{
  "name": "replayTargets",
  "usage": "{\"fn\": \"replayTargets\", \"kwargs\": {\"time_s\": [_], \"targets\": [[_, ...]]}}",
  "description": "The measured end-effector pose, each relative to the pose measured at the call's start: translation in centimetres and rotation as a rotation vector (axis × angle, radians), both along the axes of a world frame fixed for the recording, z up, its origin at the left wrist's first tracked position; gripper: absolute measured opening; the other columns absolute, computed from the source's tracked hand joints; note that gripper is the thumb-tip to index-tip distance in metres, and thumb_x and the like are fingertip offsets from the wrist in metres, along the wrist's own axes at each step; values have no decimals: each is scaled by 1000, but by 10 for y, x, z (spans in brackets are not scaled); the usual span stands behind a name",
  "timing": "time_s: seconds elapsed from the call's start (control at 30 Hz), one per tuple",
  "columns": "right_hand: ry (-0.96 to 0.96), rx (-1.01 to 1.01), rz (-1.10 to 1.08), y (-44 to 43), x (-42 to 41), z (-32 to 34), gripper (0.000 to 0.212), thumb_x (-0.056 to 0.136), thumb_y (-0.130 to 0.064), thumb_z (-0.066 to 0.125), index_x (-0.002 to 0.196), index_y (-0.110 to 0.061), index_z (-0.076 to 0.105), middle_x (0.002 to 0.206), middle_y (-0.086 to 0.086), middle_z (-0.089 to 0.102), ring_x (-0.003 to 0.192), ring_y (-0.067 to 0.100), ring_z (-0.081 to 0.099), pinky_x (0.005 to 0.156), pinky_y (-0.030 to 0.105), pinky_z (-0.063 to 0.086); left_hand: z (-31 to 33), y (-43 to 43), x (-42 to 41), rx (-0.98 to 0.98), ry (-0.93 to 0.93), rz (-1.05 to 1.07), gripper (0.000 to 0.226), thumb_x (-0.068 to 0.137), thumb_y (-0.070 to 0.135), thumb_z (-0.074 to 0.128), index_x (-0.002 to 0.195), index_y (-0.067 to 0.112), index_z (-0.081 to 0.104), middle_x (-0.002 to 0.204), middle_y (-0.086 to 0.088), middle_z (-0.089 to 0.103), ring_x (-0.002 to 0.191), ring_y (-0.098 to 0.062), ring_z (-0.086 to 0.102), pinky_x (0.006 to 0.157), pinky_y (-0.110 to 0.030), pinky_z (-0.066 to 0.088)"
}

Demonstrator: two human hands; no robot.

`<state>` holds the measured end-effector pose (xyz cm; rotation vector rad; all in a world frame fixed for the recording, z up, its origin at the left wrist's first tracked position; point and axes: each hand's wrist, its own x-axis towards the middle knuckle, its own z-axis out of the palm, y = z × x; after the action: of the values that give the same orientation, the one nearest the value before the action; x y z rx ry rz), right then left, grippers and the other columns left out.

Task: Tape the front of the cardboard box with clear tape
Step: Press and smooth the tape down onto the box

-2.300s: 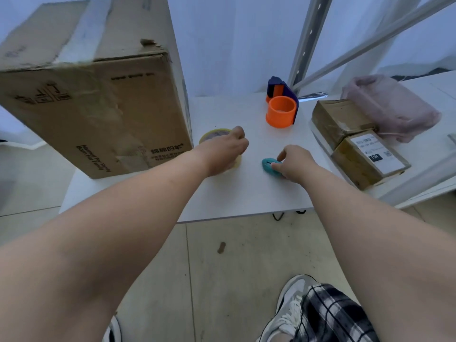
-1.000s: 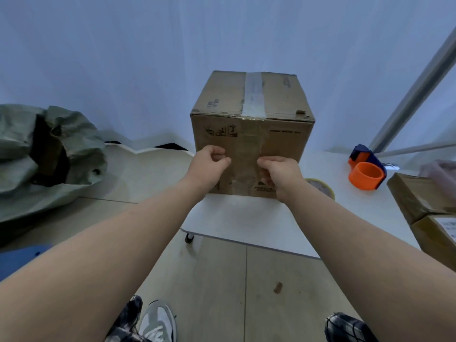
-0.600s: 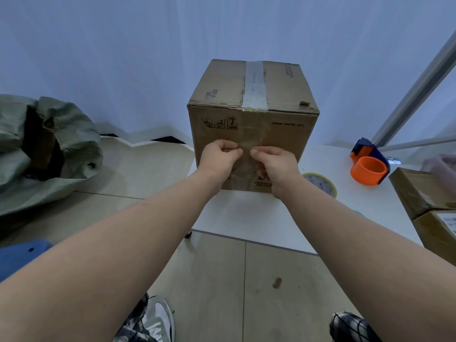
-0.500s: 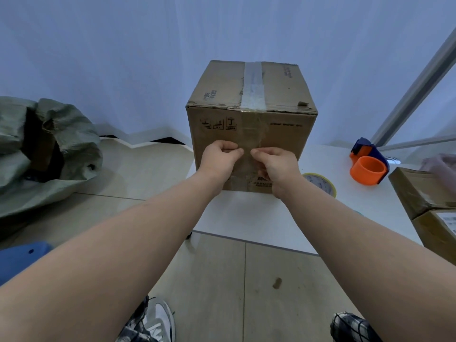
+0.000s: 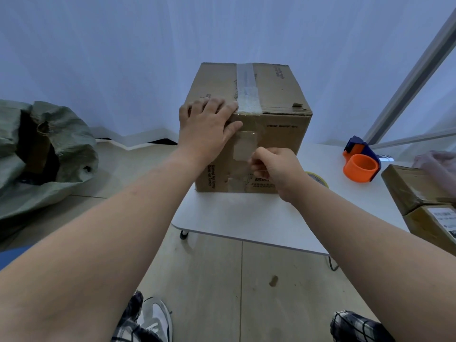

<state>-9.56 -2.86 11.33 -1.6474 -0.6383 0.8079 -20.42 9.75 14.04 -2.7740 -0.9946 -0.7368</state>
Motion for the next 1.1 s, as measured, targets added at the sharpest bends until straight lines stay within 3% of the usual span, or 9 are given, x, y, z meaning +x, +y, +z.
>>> {"fn": "replayTargets", "kwargs": {"time_s": [0.13, 0.27, 0.37, 0.47, 0.6, 0.7, 0.77, 0.9, 1.1], "targets": [[84, 1, 52, -15, 1, 8, 16, 84, -10, 52, 74, -4, 64, 73, 8, 63, 68, 17, 55, 70, 30, 49, 3, -10, 1, 85, -15, 32, 43, 95, 53, 36, 127, 30, 50, 127, 0, 51, 118, -30, 40, 93, -44, 27], [17, 8, 98, -27, 7, 19, 17, 85, -9, 51, 73, -4, 62, 71, 7, 63, 66, 16, 56, 71, 29, 52, 7, -19, 5, 111, 44, 60, 45, 95, 54, 34, 130, 29, 46, 125, -3, 49, 115, -32, 39, 89, -45, 28], [-39, -6, 142, -31, 10, 24, 18, 85, -8, 51, 71, -5, 62, 69, 7, 62, 63, 14, 56, 69, 29, 53, 6, -21, 7, 146, 91, 65, 48, 97, 52, 32, 142, 36, 33, 125, -7, 46, 115, -35, 39, 90, -46, 29], [-66, -42, 131, -32, 9, 20, 19, 86, -11, 52, 71, -5, 61, 68, 9, 60, 62, 16, 55, 64, 27, 51, 9, -19, 5, 120, 91, 40, 44, 96, 51, 33, 137, 38, 41, 125, -10, 44, 117, -35, 37, 93, -47, 27], [-101, -113, 124, -28, 12, 14, 16, 86, -12, 54, 81, 0, 63, 75, 13, 61, 68, 20, 55, 61, 25, 50, 17, -13, 12, 159, 104, -142, 42, 95, 45, 39, 123, 17, 54, 143, -7, 39, 134, -30, 30, 106, -46, 21], [-154, -137, 125, -26, 18, 9, 18, 87, -13, 55, 80, 0, 66, 72, 11, 61, 65, 17, 55, 59, 23, 49, 24, -10, 23, 110, 98, -253, 46, 97, 48, 36, 108, 7, 51, 125, -10, 54, 107, -31, 56, 83, -39, 41], [-183, -127, 111, -23, 20, 5, 20, 88, -13, 56, 85, 3, 67, 72, 11, 62, 66, 17, 55, 59, 23, 48, 24, -7, 27, 194, 103, -234, 49, 96, 52, 35, 106, 6, 49, 108, -11, 59, 90, -30, 60, 71, -38, 44], [-196, -127, 89, -15, 22, 0, 21, 86, -12, 55, 87, 6, 67, 72, 12, 61, 62, 17, 53, 57, 23, 47, 12, 1, 29, 383, 164, -264, 53, 94, 54, 34, 118, 10, 50, 116, -13, 61, 99, -34, 62, 79, -45, 50], [-213, -114, 40, -5, 24, -4, 22, 82, -12, 54, 81, 5, 67, 68, 13, 58, 60, 19, 51, 58, 28, 46, 6, 7, 29, 449, 204, -265, 60, 90, 59, 36, 121, 10, 49, 123, -14, 59, 108, -34, 59, 88, -45, 47]]}}
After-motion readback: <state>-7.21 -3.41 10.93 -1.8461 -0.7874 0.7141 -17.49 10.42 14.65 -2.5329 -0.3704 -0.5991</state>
